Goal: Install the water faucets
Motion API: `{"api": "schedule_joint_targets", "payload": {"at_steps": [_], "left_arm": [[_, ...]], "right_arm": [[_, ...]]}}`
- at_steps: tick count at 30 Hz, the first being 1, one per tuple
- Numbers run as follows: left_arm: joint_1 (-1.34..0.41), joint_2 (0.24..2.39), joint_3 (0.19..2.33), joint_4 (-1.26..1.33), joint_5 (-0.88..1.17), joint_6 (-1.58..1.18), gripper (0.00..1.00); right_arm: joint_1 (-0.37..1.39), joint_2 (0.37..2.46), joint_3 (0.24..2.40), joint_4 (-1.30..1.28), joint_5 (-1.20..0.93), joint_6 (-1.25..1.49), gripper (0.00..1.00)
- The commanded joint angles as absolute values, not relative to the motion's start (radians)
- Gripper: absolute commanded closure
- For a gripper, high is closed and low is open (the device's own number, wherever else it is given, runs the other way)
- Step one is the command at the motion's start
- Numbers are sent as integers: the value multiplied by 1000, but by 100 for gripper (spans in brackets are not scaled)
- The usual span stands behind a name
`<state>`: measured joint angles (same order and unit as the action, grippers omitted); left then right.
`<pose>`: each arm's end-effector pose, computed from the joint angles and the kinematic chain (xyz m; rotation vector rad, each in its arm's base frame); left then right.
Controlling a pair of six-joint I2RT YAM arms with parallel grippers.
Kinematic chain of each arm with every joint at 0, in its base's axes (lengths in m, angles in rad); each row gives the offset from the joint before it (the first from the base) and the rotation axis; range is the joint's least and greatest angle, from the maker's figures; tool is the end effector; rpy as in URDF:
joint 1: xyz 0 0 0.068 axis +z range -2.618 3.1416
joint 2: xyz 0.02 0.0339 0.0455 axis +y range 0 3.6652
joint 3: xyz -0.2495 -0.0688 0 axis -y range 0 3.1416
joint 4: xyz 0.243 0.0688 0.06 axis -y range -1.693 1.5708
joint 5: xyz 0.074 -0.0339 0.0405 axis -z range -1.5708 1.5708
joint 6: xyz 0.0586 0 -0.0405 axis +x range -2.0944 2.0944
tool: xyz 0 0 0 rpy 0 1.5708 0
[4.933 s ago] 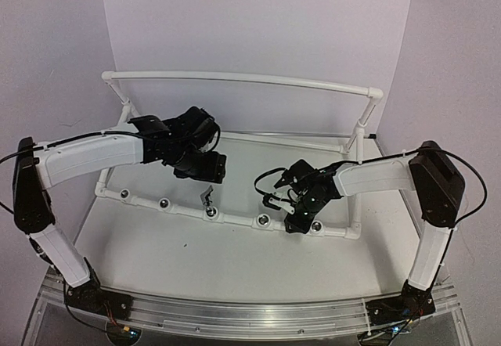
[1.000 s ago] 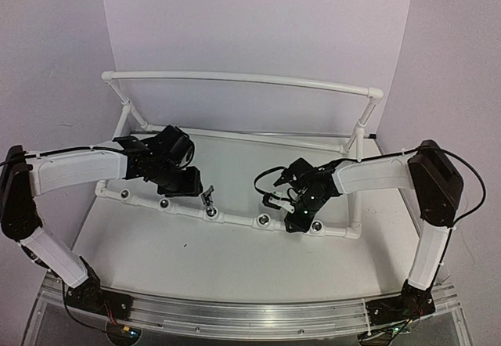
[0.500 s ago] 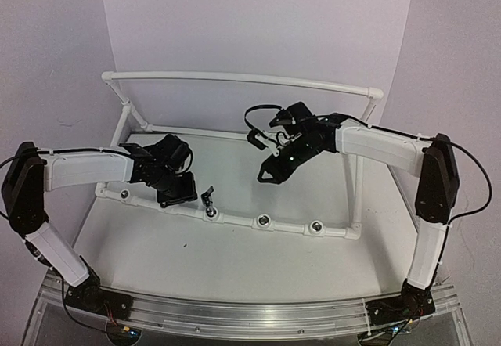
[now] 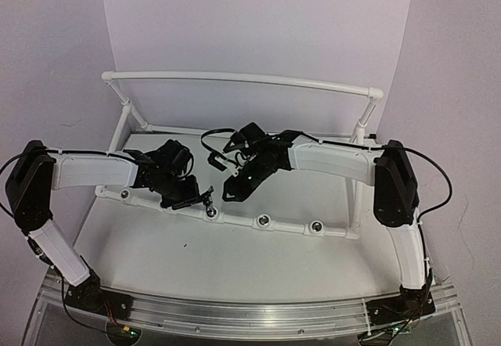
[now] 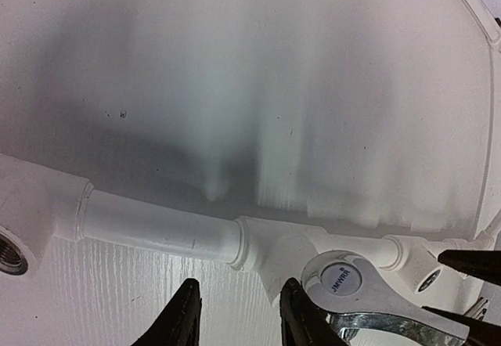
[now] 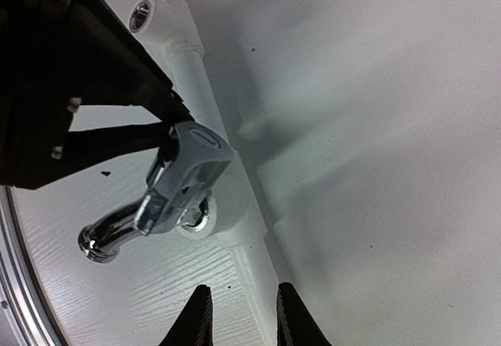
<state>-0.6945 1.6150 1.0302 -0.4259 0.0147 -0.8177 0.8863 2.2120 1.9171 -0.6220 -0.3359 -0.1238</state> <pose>0.2586 -0.2165 0.1663 -0.1600 2.6871 -0.5456 0.2998 0.3979 0.1976 -1.3686 2.1709 0.7265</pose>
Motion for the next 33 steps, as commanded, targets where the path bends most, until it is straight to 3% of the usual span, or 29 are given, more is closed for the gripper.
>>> {"api": "schedule_joint_targets", "payload": {"at_steps": [1,27,33], "left_arm": [[-693,1617,1018,-344,42,-832,65],[-693,1645,1014,-310,55,-814,66],[-690,1659,1019,-296,58,-809,73]], "right_arm": [[897,2241,2002,-611,-342,-87,74],[906,2316,2114,-604,-442,-51,76],[910,2316,2117,-604,-462,-47,75]]}}
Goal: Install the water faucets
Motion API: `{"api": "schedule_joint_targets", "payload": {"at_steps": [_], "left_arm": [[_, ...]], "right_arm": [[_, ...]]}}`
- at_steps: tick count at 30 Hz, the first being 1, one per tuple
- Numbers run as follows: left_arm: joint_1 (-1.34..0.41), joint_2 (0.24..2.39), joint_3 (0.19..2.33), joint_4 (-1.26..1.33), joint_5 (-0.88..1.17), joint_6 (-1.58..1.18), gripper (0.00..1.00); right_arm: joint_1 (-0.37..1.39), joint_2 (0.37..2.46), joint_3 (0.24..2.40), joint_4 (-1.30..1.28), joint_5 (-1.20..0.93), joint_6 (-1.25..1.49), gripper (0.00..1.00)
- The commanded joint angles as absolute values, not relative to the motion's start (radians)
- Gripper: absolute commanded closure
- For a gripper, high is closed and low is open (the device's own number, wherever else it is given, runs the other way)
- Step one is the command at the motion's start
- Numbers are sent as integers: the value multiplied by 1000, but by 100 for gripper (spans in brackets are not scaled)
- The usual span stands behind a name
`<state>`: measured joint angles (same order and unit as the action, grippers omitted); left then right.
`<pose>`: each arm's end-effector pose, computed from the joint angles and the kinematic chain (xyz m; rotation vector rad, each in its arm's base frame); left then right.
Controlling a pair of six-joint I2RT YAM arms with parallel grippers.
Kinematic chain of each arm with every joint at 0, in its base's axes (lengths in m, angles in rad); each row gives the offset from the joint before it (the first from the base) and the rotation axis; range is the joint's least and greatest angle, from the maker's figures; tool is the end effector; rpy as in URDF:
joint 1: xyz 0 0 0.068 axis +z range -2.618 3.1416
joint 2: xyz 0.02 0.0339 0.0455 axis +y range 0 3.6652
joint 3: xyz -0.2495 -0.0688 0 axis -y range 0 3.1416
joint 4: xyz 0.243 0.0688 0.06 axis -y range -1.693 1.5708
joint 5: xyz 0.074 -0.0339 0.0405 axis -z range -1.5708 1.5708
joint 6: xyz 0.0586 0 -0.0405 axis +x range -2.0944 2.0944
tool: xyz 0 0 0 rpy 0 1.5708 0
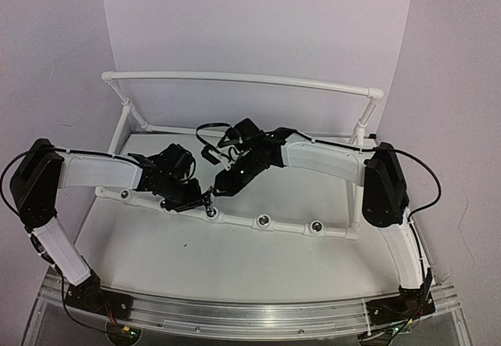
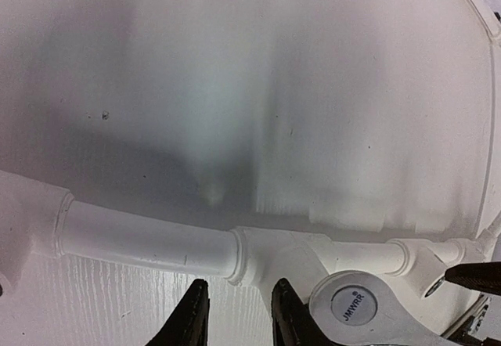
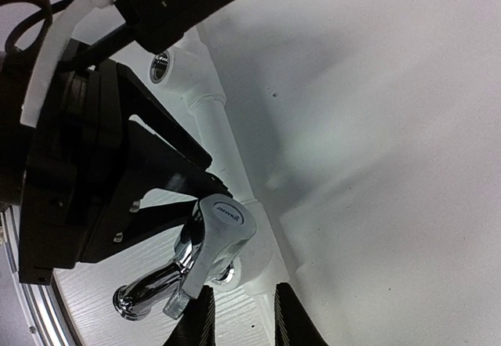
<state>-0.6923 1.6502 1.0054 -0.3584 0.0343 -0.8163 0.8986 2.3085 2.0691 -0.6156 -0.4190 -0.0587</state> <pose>0.2615 -0.2194 0.1523 -0.1534 2.6893 -0.5717 0.3063 0.4231 0.2026 -1.3364 2.1411 0.8721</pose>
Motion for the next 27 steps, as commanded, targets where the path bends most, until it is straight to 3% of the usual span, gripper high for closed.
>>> {"api": "schedule_joint_targets", "payload": {"at_steps": [1,6,27], "left_arm": [[-686,1659,1018,-291,61,-810,75],[-678,1663,1017,-266,84,-804,84],[-670,1653,972,-129,163,-783,95]], "right_arm": [[911,2316,2118,-604,-465,-46,75],[913,2319,2133,-604,-478,-41,75],[930,2368,2179,-605,-523,-16,75]]}}
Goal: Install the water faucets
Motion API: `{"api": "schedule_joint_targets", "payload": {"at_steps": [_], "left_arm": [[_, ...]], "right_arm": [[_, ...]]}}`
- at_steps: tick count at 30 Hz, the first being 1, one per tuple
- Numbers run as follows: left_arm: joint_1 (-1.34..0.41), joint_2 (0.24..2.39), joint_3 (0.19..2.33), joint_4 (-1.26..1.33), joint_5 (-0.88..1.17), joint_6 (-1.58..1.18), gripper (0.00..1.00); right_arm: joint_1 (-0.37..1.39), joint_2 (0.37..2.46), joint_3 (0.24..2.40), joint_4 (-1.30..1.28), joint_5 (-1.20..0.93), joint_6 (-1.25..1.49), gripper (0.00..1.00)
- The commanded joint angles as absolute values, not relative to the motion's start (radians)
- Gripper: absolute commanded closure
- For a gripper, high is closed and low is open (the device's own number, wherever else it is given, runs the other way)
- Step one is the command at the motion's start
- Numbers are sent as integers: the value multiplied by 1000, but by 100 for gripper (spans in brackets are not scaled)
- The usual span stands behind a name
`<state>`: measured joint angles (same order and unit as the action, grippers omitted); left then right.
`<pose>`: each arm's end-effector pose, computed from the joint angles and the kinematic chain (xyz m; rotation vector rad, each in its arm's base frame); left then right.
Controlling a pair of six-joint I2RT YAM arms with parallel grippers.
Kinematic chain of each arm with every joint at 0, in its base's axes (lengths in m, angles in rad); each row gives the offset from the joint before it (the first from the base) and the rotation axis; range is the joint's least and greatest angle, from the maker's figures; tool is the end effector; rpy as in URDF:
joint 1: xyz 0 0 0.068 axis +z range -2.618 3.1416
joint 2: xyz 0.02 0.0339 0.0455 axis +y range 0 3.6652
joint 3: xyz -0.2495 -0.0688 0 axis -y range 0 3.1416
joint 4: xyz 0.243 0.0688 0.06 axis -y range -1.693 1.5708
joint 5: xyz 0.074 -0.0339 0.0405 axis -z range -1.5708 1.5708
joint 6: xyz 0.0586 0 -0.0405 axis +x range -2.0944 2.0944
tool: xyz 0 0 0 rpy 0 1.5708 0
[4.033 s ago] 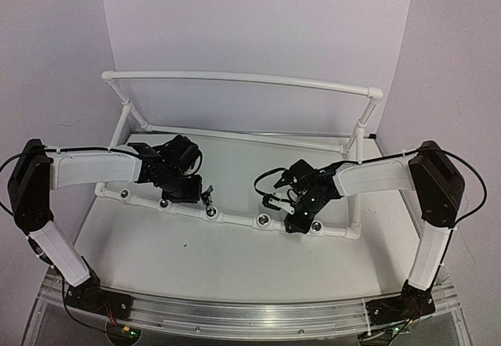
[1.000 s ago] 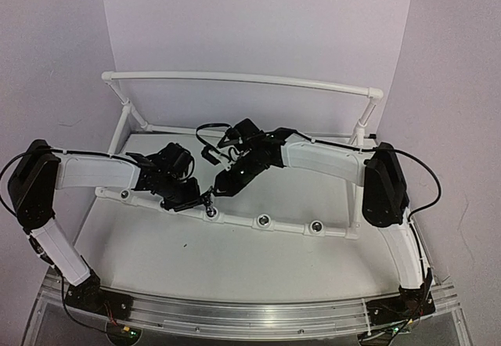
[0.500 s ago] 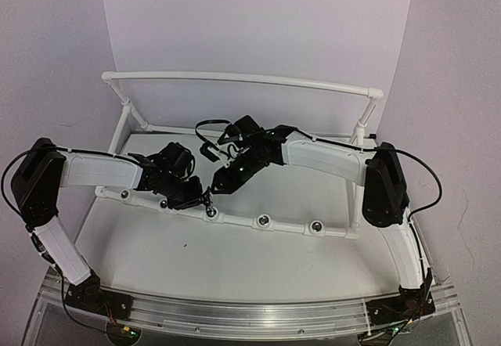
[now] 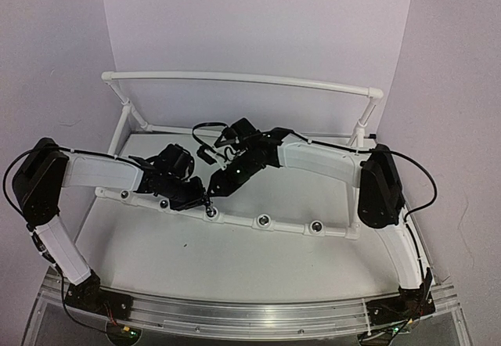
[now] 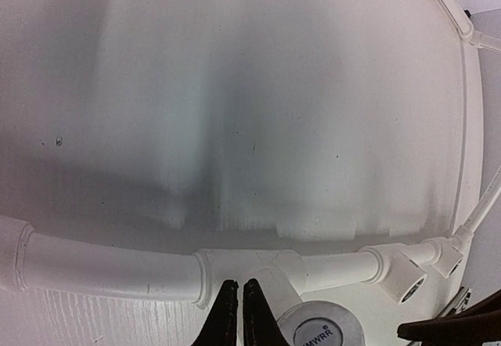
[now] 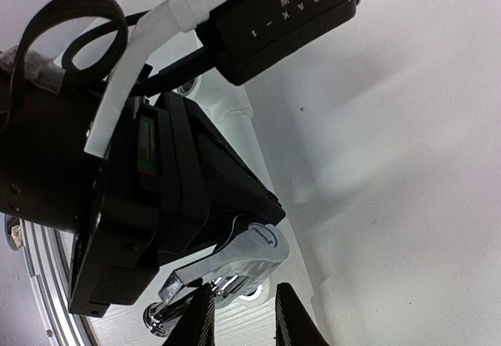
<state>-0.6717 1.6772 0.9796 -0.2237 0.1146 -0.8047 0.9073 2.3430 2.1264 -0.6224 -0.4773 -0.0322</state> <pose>0.2708 -0.2238 0.1462 -0.1248 2.6437 -0.7118 0.3043 0.4330 0.2048 -1.3435 2.1302 0.9597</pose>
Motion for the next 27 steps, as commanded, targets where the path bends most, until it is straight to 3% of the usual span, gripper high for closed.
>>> {"api": "schedule_joint_targets", "payload": {"at_steps": [1,18,22,27], "left_arm": [[-670,1653,969,-120,170,-782,95],[-664,1573,919,-75,172,-789,94],[-662,1500,921,-165,106,-819,77],[-665,1370,898,-252,48,-851,56]], "right_arm": [[931,2370,2182,-606,-526,-14,75],[934,2366,2179,-609,-532,-13,75],[920,2295,2117,-613,-521,-41,72],[908,2180,2021,-631,-548,-112,63]]}}
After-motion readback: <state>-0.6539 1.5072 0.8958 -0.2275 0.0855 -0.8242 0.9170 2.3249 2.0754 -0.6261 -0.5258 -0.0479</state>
